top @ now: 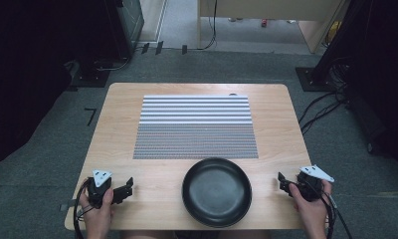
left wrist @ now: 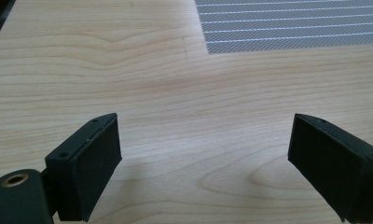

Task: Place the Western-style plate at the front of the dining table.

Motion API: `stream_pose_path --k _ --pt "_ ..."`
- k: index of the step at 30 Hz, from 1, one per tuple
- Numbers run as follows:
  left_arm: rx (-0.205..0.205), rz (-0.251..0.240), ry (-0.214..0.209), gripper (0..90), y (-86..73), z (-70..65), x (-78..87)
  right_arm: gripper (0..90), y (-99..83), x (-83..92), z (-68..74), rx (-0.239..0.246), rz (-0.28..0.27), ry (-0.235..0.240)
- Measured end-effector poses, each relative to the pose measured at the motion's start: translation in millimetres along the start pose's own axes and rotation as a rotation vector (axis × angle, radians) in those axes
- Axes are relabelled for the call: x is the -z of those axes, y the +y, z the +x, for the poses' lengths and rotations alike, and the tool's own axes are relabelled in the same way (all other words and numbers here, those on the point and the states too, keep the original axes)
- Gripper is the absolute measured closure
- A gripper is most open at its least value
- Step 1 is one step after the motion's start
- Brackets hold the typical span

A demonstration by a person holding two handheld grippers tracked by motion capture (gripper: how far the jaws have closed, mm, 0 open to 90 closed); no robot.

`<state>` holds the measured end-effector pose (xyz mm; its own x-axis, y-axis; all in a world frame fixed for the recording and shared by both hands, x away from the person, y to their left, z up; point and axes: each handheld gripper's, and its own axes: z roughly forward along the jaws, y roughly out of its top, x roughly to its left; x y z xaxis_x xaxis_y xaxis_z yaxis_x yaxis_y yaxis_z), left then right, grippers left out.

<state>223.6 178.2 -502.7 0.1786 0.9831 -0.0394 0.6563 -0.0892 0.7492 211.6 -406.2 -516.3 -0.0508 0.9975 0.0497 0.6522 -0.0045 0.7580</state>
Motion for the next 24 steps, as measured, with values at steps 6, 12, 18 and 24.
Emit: stream_pose_path --k 6,12,18,24 --pt "-0.01 -0.005 -0.022 9.0 0.8 -9.2 0.6 13.8 0.4 1.2 4.9 -0.003 -0.003 0.015" --pt "-0.011 -0.01 -0.037 8.9 1.3 -14.2 1.3 13.8 0.7 1.9 10.8 0.005 -0.005 0.029" --pt "-0.017 -0.008 -0.047 9.0 1.2 -18.2 1.4 13.8 0.6 2.6 16.8 0.012 -0.003 0.046" --pt "-0.02 -0.01 -0.06 8.9 1.8 -23.4 1.6 13.9 0.7 3.4 20.8 0.018 -0.006 0.055"
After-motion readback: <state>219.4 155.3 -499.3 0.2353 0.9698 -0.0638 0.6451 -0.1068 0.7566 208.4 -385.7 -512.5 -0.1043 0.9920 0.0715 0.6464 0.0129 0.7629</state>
